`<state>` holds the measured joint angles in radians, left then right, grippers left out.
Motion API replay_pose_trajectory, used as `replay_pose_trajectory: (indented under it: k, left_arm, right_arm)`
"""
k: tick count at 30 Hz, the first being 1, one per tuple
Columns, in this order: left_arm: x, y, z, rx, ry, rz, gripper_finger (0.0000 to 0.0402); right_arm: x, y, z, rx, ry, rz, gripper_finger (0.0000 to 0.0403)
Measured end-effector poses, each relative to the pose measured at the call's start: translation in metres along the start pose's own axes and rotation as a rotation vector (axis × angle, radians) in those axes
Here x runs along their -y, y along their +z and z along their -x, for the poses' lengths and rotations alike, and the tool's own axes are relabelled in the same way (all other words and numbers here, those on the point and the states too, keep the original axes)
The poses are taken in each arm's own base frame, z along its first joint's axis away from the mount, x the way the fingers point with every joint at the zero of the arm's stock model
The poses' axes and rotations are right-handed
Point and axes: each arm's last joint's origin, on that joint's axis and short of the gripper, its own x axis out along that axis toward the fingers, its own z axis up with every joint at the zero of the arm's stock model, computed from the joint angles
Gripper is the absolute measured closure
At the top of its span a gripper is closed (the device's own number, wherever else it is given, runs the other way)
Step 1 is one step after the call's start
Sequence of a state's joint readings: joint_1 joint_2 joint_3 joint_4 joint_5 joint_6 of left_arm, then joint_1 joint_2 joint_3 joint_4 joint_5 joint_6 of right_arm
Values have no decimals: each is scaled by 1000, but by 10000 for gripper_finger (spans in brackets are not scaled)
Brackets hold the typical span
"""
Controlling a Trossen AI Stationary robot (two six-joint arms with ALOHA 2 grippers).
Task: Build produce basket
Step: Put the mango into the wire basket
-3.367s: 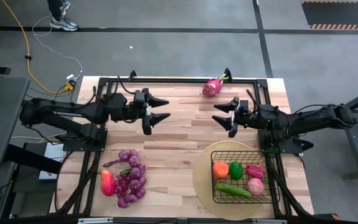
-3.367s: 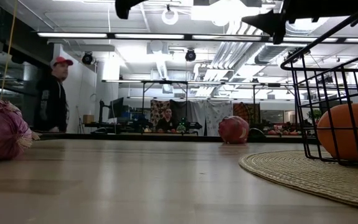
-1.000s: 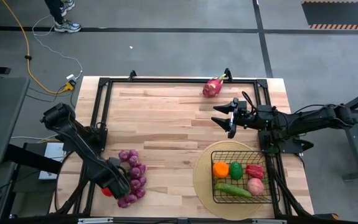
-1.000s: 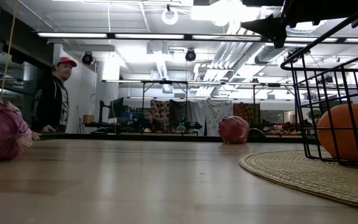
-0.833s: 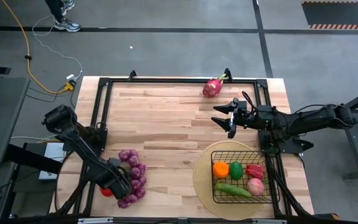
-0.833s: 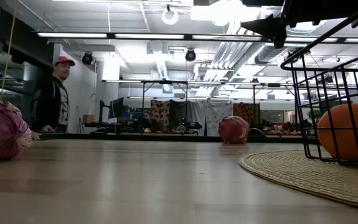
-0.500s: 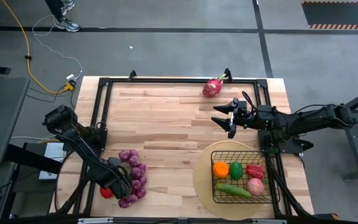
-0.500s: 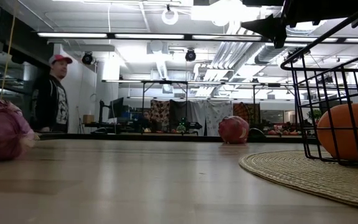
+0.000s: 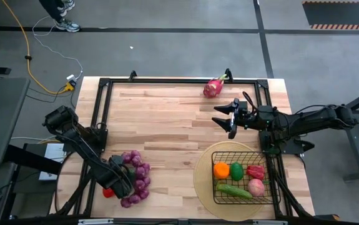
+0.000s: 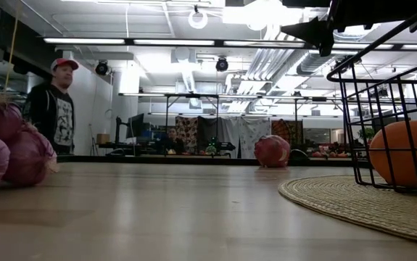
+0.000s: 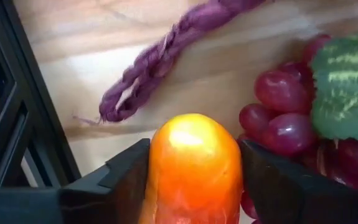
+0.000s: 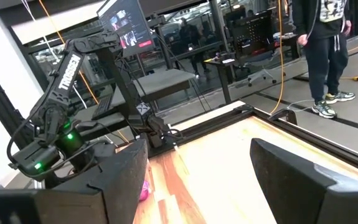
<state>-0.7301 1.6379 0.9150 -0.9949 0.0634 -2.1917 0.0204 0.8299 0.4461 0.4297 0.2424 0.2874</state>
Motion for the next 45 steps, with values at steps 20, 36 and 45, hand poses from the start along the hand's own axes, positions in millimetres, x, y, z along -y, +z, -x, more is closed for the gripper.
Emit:
replay_pose_trajectory:
  k: [20,36,45]
  left_arm:
    - [-55,93,141,542,-607,-168,203]
    - [-22,204,213,1261,-949,-455,203]
    - [28,241,187,1288,-1249,-558,203]
  right_arm:
    - [-1,4,0,36,12,-13,128]
    - [-4,2,-8,55,75,-144,128]
    - [-14,3,-33,0,176,-64,128]
